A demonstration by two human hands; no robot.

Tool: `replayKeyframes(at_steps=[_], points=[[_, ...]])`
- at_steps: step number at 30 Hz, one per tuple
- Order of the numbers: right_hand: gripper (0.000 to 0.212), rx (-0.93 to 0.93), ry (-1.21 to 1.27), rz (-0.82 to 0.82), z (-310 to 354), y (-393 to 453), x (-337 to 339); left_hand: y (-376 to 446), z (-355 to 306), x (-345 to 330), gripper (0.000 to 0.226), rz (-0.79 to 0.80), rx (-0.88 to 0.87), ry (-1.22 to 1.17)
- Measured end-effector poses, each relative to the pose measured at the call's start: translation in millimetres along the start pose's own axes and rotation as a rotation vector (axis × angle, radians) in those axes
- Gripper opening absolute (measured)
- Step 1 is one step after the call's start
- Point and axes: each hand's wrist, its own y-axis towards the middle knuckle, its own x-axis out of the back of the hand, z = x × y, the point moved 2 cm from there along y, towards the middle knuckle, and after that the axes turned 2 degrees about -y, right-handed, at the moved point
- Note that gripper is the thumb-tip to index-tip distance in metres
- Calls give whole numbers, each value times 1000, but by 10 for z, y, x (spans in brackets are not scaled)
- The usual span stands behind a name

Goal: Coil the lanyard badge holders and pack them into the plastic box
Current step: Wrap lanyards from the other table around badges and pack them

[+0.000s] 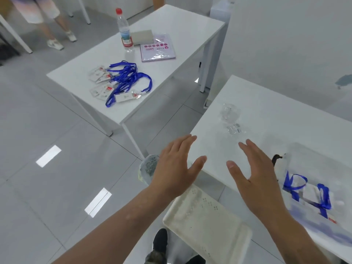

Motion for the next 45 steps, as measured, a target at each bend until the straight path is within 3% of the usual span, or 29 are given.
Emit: replayKeyframes(at_steps=[10,25,31,38,45], points=[[60,23,-47,16,-27,-37,-44,-102,100,-39,60,14,75,-40],[60,-93,-7,36,59,-218,-133,10,312,-30,57,60,-15,-54],[57,-141,-7,26,438,-154,-500,287,781,230,55,79,-87,-77],[58,-245,-1,-50,1356,290,-1198,859,1686,799,66,112,-190,-90],[60,-249,-18,-24,2046,761,-1708,1289,2447,1294,59,140,-163,-46]])
